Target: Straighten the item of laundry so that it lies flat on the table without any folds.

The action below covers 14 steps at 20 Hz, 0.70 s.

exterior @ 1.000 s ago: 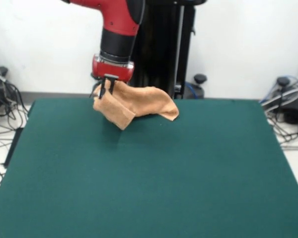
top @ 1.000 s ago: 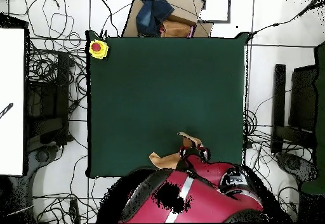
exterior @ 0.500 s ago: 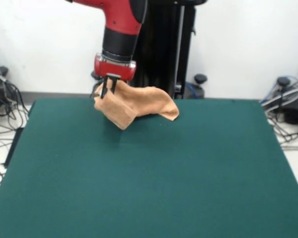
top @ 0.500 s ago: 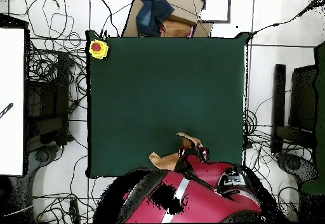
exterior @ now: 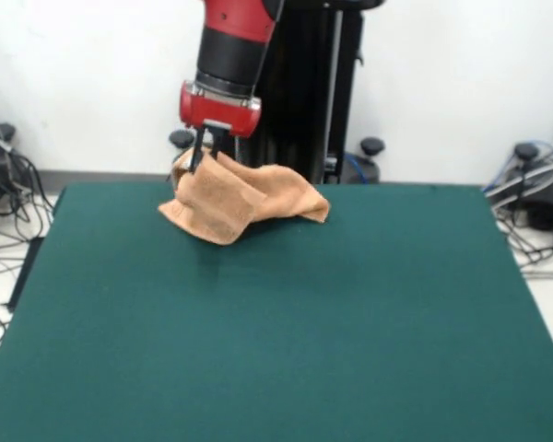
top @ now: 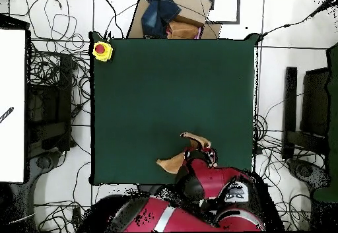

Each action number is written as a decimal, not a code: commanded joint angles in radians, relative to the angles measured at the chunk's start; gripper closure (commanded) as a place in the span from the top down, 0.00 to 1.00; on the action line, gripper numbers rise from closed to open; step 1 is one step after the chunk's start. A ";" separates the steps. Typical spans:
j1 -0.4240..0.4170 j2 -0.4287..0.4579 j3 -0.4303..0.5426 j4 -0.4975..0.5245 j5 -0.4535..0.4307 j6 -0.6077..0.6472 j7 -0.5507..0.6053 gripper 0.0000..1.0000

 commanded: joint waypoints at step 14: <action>-0.068 -0.126 0.161 -0.034 0.009 0.233 0.092 0.00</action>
